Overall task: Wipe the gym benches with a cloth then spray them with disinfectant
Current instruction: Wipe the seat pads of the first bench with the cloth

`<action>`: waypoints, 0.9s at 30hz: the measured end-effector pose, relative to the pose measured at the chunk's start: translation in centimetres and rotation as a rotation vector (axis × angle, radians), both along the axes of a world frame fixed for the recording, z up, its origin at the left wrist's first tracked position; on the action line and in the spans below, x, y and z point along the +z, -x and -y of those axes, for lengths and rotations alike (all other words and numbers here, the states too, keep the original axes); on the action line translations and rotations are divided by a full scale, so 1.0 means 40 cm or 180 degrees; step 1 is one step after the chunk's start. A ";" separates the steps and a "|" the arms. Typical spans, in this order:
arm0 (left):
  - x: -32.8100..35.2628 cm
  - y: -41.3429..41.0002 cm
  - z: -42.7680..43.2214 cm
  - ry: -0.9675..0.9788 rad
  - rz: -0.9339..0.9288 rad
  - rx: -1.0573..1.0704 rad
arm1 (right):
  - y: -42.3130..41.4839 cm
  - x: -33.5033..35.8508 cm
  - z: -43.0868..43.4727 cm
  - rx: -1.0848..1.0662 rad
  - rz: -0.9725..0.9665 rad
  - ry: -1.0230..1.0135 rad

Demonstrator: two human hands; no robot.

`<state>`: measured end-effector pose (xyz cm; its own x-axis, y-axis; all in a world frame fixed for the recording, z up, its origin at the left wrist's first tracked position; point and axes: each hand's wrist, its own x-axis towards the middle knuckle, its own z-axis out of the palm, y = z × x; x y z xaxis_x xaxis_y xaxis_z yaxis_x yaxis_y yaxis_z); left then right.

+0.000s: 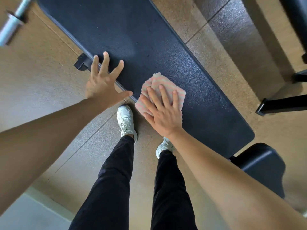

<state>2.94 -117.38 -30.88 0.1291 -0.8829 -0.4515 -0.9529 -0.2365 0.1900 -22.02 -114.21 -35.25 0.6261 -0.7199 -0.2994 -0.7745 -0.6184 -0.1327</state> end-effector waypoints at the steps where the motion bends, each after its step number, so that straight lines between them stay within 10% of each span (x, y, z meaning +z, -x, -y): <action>1: -0.001 -0.002 -0.001 0.0005 0.0006 -0.0028 | 0.001 -0.001 0.025 0.0018 0.0008 0.0026; 12: 0.001 -0.011 -0.001 -0.0061 -0.0010 -0.0033 | -0.074 0.018 0.475 -0.1227 -0.0140 -0.0256; 27: -0.009 -0.181 0.002 0.0761 -0.0984 0.0046 | -0.235 0.008 0.154 -0.0102 -0.0250 0.0007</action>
